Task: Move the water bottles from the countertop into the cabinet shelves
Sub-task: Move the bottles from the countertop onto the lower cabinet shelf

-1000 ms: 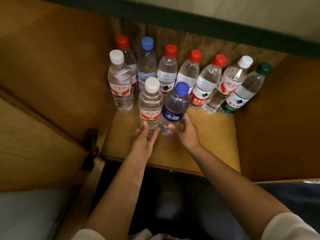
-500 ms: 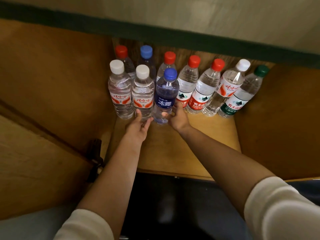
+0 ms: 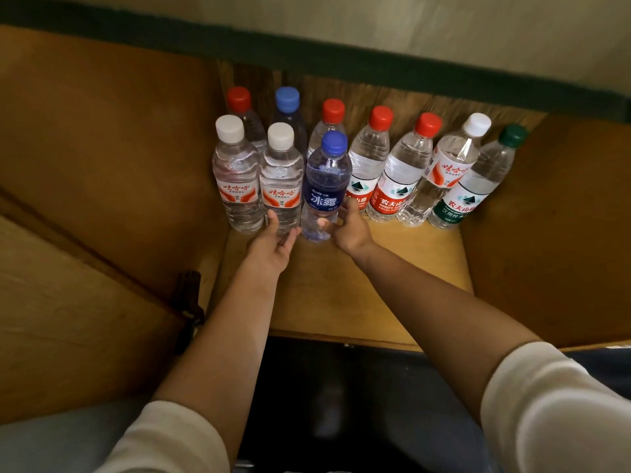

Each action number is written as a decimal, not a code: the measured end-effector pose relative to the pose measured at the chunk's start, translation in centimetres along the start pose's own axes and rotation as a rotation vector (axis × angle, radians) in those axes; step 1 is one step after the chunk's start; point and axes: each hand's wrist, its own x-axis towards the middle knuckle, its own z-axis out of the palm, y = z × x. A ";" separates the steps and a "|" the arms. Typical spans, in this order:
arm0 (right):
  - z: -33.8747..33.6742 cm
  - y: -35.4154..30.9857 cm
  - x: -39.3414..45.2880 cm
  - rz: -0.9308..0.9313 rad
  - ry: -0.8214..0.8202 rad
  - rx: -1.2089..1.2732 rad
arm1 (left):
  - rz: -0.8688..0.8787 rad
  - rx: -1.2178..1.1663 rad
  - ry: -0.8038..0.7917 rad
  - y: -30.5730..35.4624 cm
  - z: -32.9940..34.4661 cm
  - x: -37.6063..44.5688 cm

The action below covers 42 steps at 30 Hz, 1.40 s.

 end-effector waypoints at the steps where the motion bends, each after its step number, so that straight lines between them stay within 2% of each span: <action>1: -0.1 0.0 0.0 0.002 -0.006 0.004 | 0.002 0.011 0.001 0.0 0.0 -0.1; 4: -0.4 0.2 -0.2 0.008 -0.014 0.012 | 0.003 0.108 -0.016 -0.4 -0.2 -0.6; 10: -1.9 0.2 -3.0 -0.035 -0.007 0.090 | -0.008 0.317 0.046 -2.0 -1.5 -2.1; 17: -6.7 2.5 -10.1 -0.042 -0.014 0.155 | 0.111 0.752 -0.020 -6.4 -3.3 -6.2; 25: -16.2 9.0 -19.4 -0.033 -0.076 0.110 | 0.205 1.192 -0.208 -14.5 -3.5 -11.5; 29: -21.8 13.0 -23.1 -0.017 0.030 0.138 | 0.207 1.398 -0.345 -19.8 -3.1 -13.3; 36: -31.4 19.7 -26.9 0.074 0.290 0.185 | 0.039 1.622 -0.615 -29.3 -0.6 -15.2; 42: -38.6 23.6 -27.9 0.124 0.546 0.233 | 0.046 1.663 -0.678 -37.3 3.7 -16.0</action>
